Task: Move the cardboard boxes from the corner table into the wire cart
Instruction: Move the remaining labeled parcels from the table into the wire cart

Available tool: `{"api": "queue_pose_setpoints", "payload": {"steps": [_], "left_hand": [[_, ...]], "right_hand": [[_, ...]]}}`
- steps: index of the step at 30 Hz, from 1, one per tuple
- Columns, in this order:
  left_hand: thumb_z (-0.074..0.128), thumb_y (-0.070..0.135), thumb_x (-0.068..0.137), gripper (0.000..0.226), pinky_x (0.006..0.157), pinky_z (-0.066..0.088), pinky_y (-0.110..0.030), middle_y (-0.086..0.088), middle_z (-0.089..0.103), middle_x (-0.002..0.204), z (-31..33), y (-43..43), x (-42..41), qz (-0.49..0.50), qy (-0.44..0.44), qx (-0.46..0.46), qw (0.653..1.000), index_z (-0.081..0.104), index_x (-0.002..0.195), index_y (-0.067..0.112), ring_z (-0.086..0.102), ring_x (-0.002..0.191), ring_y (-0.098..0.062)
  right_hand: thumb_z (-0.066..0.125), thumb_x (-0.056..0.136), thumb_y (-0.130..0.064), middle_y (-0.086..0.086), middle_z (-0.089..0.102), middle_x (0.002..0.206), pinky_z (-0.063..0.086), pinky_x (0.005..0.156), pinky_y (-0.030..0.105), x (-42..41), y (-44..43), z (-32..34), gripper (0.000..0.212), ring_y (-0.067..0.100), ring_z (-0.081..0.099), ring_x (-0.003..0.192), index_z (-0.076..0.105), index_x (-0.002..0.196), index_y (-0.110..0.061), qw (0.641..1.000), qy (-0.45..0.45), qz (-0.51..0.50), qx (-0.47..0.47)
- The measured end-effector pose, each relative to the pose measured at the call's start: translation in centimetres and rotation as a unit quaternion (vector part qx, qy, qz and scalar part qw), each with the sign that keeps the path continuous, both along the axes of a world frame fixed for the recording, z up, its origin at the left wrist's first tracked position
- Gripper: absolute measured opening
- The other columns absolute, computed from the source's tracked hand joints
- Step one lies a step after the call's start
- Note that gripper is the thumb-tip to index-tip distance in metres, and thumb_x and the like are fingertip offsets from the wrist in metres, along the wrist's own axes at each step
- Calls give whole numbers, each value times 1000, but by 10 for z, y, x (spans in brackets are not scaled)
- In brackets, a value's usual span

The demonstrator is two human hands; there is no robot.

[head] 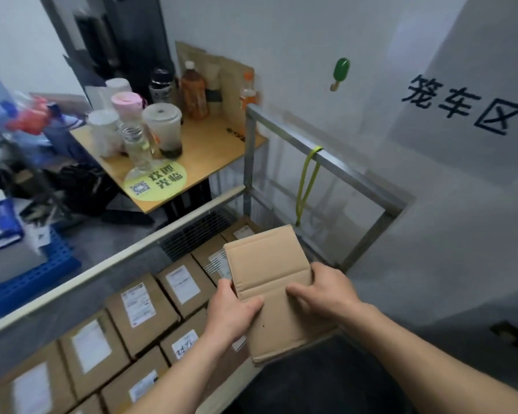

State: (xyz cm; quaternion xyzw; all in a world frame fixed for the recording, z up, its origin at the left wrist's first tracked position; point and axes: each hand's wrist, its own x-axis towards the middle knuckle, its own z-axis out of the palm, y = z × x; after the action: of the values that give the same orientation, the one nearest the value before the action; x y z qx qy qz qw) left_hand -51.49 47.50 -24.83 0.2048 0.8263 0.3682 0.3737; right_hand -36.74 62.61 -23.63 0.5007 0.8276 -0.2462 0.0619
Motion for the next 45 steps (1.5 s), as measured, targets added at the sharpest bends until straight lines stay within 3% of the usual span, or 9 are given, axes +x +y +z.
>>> {"api": "queue_pose_setpoints", "payload": {"steps": [4, 9, 14, 22, 25, 28, 32, 37, 45], "left_hand": [[79, 36, 79, 46, 77, 52, -33, 13, 57, 96, -20, 5, -32, 24, -10, -7, 1000, 46, 108, 23, 58, 87, -7], [80, 31, 81, 47, 91, 55, -39, 6, 60, 103, -50, 9, -48, 60, -26, -46, 997, 48, 112, 19, 62, 101, -20], [82, 28, 79, 49, 90, 53, -35, -2, 66, 113, -96, 18, -55, 93, -33, -85, 991, 48, 112, 17, 63, 106, -24], [81, 22, 73, 52, 77, 49, -28, -5, 66, 112, -183, 47, -33, 116, -60, -134, 982, 45, 110, 17, 63, 96, -23], [82, 20, 73, 54, 79, 51, -30, -7, 66, 114, -213, 54, -24, 121, -77, -145, 979, 44, 112, 17, 65, 102, -26], [83, 19, 73, 60, 81, 50, -31, -9, 65, 118, -237, 57, -19, 131, -87, -160, 975, 44, 117, 15, 64, 106, -28], [85, 18, 73, 59, 82, 49, -29, -7, 66, 116, -263, 53, -17, 150, -100, -175, 968, 46, 118, 14, 64, 106, -27], [78, 16, 80, 51, 78, 46, -25, -8, 63, 118, -295, 40, -19, 131, -100, -217, 962, 47, 121, 13, 62, 101, -23], [59, 2, 88, 53, 83, 38, -18, -17, 45, 139, -324, 26, -26, 101, -75, -253, 959, 41, 137, 3, 56, 114, -24]], "right_hand": [[56, 68, -75, -1, 68, 107, 42, 72, 34, -45, 13, -20, 54, 25, 64, 100, 54, 99, -31, 999, -13, 29, -9], [56, 64, -75, -13, 62, 92, 52, 71, 35, -82, 28, -54, 52, 11, 60, 82, 54, 98, -35, 997, -20, 52, -53], [61, 66, -71, -14, 62, 97, 56, 80, 37, -101, 46, -108, 52, 9, 61, 87, 54, 105, -36, 990, -30, 87, -104], [69, 73, -63, -19, 59, 94, 45, 63, 22, -89, 87, -196, 40, 1, 57, 83, 49, 99, -41, 973, -40, 127, -186], [69, 73, -61, -22, 57, 88, 42, 60, 20, -92, 96, -222, 39, -2, 54, 78, 49, 99, -41, 970, -60, 146, -185], [70, 72, -59, -16, 62, 94, 47, 67, 25, -98, 100, -247, 44, 7, 60, 84, 55, 107, -36, 965, -79, 162, -191], [74, 80, -49, -26, 51, 81, 38, 59, 13, -105, 97, -273, 30, -7, 49, 72, 50, 93, -38, 958, -88, 183, -205], [74, 82, -45, -4, 67, 113, 55, 91, 37, -111, 82, -308, 47, 18, 64, 106, 60, 120, -22, 949, -114, 191, -224], [74, 90, -34, 2, 64, 125, 52, 94, 35, -120, 60, -345, 53, 22, 62, 113, 48, 134, -21, 946, -109, 184, -244]]}}
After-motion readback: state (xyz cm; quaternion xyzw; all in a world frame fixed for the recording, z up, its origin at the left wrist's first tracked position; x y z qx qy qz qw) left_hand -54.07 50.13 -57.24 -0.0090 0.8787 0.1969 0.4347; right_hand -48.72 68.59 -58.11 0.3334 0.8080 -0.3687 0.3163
